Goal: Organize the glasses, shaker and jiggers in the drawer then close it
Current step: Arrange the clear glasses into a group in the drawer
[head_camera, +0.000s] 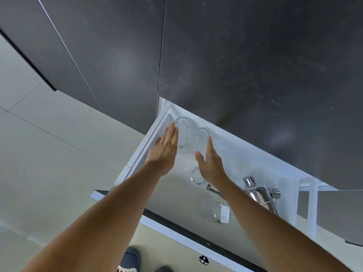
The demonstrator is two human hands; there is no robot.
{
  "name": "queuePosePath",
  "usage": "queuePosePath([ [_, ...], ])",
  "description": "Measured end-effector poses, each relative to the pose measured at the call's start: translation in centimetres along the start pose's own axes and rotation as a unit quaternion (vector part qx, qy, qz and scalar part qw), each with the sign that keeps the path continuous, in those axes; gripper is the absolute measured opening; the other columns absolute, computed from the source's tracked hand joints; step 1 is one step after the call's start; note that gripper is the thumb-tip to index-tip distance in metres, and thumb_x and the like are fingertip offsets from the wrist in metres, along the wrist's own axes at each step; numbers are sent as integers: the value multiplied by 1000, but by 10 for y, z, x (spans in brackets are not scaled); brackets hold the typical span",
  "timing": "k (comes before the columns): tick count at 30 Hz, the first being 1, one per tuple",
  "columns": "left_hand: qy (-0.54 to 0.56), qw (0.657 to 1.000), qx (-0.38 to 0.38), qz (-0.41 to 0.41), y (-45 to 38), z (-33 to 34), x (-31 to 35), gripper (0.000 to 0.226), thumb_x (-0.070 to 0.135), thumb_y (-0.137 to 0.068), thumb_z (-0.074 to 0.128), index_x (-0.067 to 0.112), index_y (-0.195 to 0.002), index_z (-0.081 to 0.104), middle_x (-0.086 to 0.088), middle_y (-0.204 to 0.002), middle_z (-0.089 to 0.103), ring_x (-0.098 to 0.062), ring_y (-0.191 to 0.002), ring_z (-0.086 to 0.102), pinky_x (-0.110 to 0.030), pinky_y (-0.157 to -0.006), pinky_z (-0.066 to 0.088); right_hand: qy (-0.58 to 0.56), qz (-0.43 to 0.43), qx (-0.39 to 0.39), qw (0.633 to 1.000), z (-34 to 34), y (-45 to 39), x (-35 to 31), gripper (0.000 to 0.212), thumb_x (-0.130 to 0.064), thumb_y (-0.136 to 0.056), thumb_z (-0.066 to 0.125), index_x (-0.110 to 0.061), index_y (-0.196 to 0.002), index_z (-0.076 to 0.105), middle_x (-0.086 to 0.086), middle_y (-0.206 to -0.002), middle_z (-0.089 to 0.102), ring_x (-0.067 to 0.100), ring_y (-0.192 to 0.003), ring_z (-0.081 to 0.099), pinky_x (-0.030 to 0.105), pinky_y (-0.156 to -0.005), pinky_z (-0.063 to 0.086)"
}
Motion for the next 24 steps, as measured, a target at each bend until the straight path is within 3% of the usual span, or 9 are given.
queuePosePath([
  [4, -30, 995, -93, 17, 20, 34, -13, 78, -6, -89, 37, 4, -151, -8, -12, -162, -10, -25, -150, -5, -37, -121, 17, -11, -13, -63, 998, 13, 41, 6, 77, -43, -87, 60, -18, -149, 21, 7, -151, 35, 25, -138, 35, 31, -109, 28],
  [8, -73, 993, -89, 27, 18, 36, -20, 83, -3, -88, 47, 8, -152, -3, -12, -161, 0, -31, -149, 8, -41, -114, 34, 31, -71, -77, 994, 14, 51, 22, 64, -21, -82, 66, -26, -140, 41, 4, -134, 52, 18, -122, 51, 13, -92, 31],
  [11, -63, 994, -81, 22, 11, 33, -20, 90, -4, -84, 53, 12, -153, -2, -9, -161, 0, -30, -138, 28, -38, -94, 51, 36, -64, -46, 996, 5, 46, 31, 61, -18, -79, 67, -28, -135, 45, 6, -123, 58, 21, -109, 57, 18, -84, 36],
  [13, -72, 993, -94, 23, 5, 33, -19, 91, -3, -85, 55, 13, -153, -4, -4, -161, 0, -29, -127, 40, -36, -82, 54, 38, -51, -25, 998, -1, 40, 34, 61, -16, -79, 67, -27, -135, 46, 6, -120, 59, 23, -107, 56, 24, -86, 41],
  [15, -75, 992, -102, 18, 2, 35, -19, 91, -2, -83, 57, 13, -153, 1, -3, -156, 15, -28, -118, 45, -35, -74, 54, 32, -45, -8, 998, -6, 35, 38, 62, -14, -77, 70, -25, -133, 47, 8, -118, 60, 25, -105, 56, 31, -92, 46],
  [18, -87, 990, -110, 25, 11, 41, -13, 77, -2, -81, 59, 12, -147, 22, -5, -140, 35, -28, -114, 45, -36, -70, 55, 15, -31, 2, 999, -11, 30, 46, 62, -16, -76, 73, -25, -131, 47, 8, -117, 61, 25, -103, 57, 41, -92, 50],
  [21, -99, 985, -125, 60, 31, 50, 1, 68, -2, -82, 59, 12, -142, 30, -7, -137, 36, -28, -116, 44, -32, -68, 49, 5, -14, 5, 1000, -11, 27, 51, 63, -20, -77, 75, -25, -132, 46, 11, -119, 60, 26, -108, 55, 44, -94, 50],
  [24, -92, 979, -150, 102, 46, 60, 17, 64, -2, -83, 62, 11, -139, 34, -9, -136, 37, -28, -114, 47, -33, -79, 53, -6, -1, 4, 1000, -12, 23, 49, 65, -23, -77, 74, -28, -134, 43, 11, -120, 59, 28, -112, 52, 46, -96, 49],
])
Point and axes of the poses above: each hand's wrist, its own y-axis away from the middle knuckle, its own z-axis out of the palm, x = y × z, the point moved 6 cm from there along -y, towards the middle knuckle
